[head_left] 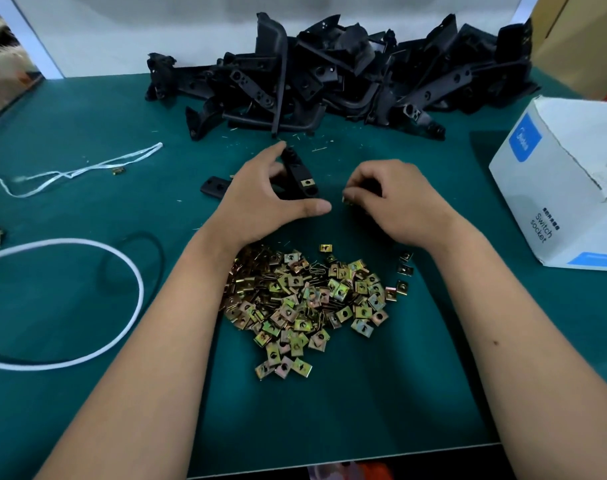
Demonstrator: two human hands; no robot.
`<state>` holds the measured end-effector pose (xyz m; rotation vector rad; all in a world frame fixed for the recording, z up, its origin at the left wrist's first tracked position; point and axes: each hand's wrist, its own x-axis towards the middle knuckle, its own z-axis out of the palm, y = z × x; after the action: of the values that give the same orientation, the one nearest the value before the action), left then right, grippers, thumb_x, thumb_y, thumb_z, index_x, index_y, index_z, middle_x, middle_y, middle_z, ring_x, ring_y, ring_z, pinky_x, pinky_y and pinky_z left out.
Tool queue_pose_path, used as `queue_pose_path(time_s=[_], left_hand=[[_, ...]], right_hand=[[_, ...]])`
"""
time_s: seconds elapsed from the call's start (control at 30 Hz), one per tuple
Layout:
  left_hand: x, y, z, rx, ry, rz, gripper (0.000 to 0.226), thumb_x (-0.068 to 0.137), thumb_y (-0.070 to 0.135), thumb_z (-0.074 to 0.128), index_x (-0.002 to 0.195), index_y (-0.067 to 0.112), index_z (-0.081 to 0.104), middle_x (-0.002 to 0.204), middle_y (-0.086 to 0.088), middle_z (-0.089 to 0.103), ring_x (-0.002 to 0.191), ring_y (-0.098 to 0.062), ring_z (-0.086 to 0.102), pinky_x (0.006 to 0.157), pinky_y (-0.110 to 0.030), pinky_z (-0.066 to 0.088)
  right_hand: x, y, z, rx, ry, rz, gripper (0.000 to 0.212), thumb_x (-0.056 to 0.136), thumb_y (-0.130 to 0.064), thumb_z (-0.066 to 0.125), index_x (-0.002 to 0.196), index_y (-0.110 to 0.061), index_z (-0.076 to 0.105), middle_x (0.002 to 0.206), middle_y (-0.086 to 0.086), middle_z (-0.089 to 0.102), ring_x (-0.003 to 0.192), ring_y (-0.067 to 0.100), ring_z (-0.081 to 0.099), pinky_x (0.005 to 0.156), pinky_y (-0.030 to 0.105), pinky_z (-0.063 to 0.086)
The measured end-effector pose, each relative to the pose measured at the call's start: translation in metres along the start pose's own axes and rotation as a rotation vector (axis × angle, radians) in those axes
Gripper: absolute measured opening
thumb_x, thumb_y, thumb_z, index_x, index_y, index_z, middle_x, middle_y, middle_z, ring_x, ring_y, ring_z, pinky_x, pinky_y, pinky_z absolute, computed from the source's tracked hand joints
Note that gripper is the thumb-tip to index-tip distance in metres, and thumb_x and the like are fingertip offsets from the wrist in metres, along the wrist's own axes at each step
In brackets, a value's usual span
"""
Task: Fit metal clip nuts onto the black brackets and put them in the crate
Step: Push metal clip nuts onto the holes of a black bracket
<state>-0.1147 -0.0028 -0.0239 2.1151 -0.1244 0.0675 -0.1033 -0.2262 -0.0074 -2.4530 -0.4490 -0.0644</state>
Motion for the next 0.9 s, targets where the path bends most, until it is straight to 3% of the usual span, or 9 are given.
queue_pose_path(time_s=[0.07,0.2,0.3,0.43,0.57,0.7,0.9], left_hand=[[0.001,0.001,-0.001,-0.072,-0.003,-0.004,0.133,0.052,0.072,0.085,0.161,0.018,0.031,0.128,0.014,0.067,0.130,-0.002,0.054,0.118,-0.036,0.039],[0.001,0.002,0.000,-0.124,-0.001,0.031,0.120,0.062,0.057,0.091,0.158,0.012,0.035,0.117,0.011,0.074,0.120,-0.004,0.063,0.113,-0.038,0.046],[-0.002,0.005,0.005,-0.044,0.021,0.099,0.114,0.063,0.051,0.092,0.156,0.013,0.038,0.116,0.013,0.074,0.119,0.000,0.062,0.113,-0.027,0.042],[-0.005,0.010,0.012,0.105,0.050,0.236,0.121,0.056,0.063,0.089,0.156,0.019,0.039,0.121,0.008,0.071,0.120,-0.002,0.060,0.104,-0.011,0.038],[-0.005,0.013,0.018,0.143,0.060,0.310,0.120,0.057,0.062,0.090,0.156,0.017,0.039,0.117,0.008,0.071,0.116,-0.003,0.061,0.100,-0.004,0.036],[-0.005,0.013,0.018,0.131,0.070,0.339,0.118,0.057,0.058,0.092,0.154,0.015,0.041,0.111,0.013,0.071,0.112,0.003,0.062,0.097,0.000,0.033],[-0.004,0.012,0.019,0.147,0.062,0.368,0.115,0.058,0.056,0.094,0.153,0.018,0.041,0.109,0.014,0.072,0.113,0.001,0.062,0.098,-0.001,0.033]], right_hand=[[0.000,-0.003,0.005,0.245,0.053,0.050,0.009,0.101,-0.018,0.063,0.093,-0.016,0.067,0.072,-0.001,0.069,0.052,0.005,0.058,0.053,0.015,0.045],[-0.002,-0.009,0.013,0.571,0.147,0.071,0.019,0.101,-0.004,0.058,0.107,-0.013,0.074,0.077,0.006,0.071,0.059,0.010,0.060,0.054,0.022,0.051],[-0.002,-0.011,0.014,0.691,0.222,0.113,0.020,0.099,0.000,0.059,0.102,-0.010,0.076,0.078,0.005,0.074,0.063,0.010,0.066,0.058,0.021,0.053],[-0.002,-0.014,0.014,0.934,0.300,0.221,0.014,0.096,0.002,0.065,0.095,-0.010,0.073,0.088,0.009,0.079,0.077,0.017,0.074,0.065,0.024,0.057],[-0.002,-0.018,0.021,0.959,0.326,0.267,0.012,0.091,-0.001,0.073,0.091,-0.013,0.078,0.083,0.004,0.073,0.078,0.015,0.064,0.073,0.028,0.054],[-0.002,-0.023,0.024,1.043,0.353,0.317,0.009,0.090,-0.005,0.076,0.093,-0.012,0.080,0.079,0.002,0.075,0.069,0.009,0.063,0.072,0.026,0.054],[-0.001,-0.025,0.025,1.088,0.408,0.369,0.006,0.088,-0.002,0.076,0.089,-0.008,0.080,0.077,0.007,0.074,0.068,0.015,0.060,0.072,0.029,0.054]])
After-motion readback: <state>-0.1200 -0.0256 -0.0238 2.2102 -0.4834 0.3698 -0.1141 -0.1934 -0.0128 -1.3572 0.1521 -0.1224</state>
